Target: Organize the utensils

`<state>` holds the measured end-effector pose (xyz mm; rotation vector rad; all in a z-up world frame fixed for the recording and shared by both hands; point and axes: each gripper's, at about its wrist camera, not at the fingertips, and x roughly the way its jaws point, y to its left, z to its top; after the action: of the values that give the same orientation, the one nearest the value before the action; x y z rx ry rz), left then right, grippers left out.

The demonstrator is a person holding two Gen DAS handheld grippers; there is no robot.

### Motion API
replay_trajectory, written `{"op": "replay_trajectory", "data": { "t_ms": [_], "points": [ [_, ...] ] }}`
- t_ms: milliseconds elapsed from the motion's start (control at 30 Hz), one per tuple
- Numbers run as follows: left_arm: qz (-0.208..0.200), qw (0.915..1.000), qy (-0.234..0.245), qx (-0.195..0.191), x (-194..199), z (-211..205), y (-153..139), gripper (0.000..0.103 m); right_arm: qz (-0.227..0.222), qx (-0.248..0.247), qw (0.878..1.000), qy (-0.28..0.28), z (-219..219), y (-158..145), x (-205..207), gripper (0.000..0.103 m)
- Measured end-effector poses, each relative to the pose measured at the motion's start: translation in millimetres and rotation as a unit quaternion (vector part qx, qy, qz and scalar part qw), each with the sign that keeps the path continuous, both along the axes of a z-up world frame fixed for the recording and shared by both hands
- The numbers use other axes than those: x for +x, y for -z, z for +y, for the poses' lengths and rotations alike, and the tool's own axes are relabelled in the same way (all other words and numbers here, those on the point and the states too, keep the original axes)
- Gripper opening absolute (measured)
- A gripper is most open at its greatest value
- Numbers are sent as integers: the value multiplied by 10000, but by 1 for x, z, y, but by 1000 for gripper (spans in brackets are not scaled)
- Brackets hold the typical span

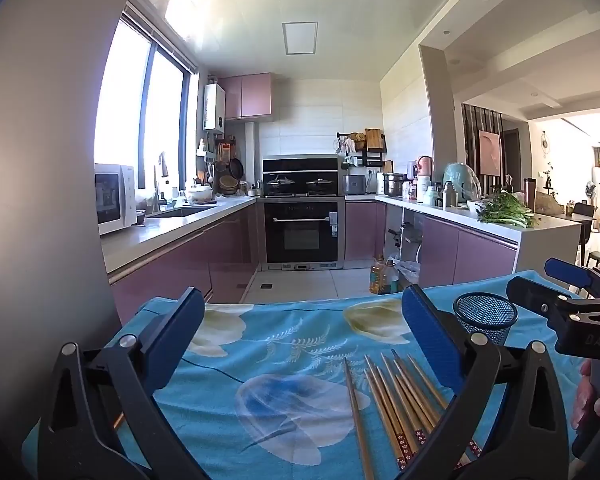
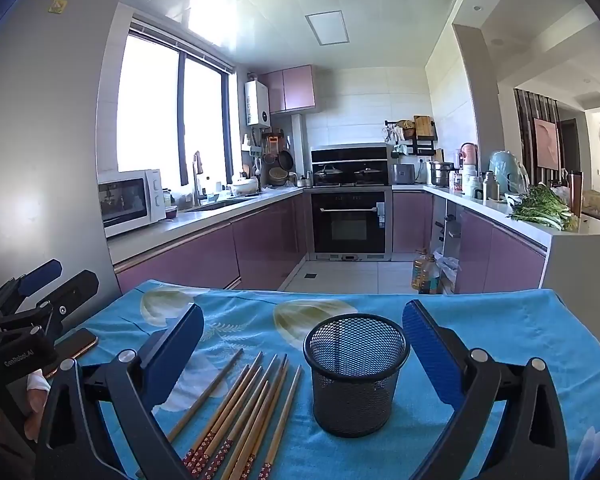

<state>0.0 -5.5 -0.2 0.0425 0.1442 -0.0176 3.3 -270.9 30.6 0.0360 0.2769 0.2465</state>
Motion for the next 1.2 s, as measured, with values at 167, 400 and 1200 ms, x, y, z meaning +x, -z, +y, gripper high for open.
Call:
{"op": "replay_trajectory", "data": {
  "t_ms": [167, 400, 1200],
  "points": [
    [-33, 10000, -7, -16, -3, 0, -3, 97, -8, 18, 10000, -14, -3, 0, 3, 96],
    [-36, 10000, 0, -21, -3, 0, -4, 97, -23, 30, 10000, -3, -4, -1, 4, 96],
    [-51, 10000, -4, -19, -3, 0, -4, 97, -31, 57, 10000, 1, -4, 0, 3, 96]
  ]
}}
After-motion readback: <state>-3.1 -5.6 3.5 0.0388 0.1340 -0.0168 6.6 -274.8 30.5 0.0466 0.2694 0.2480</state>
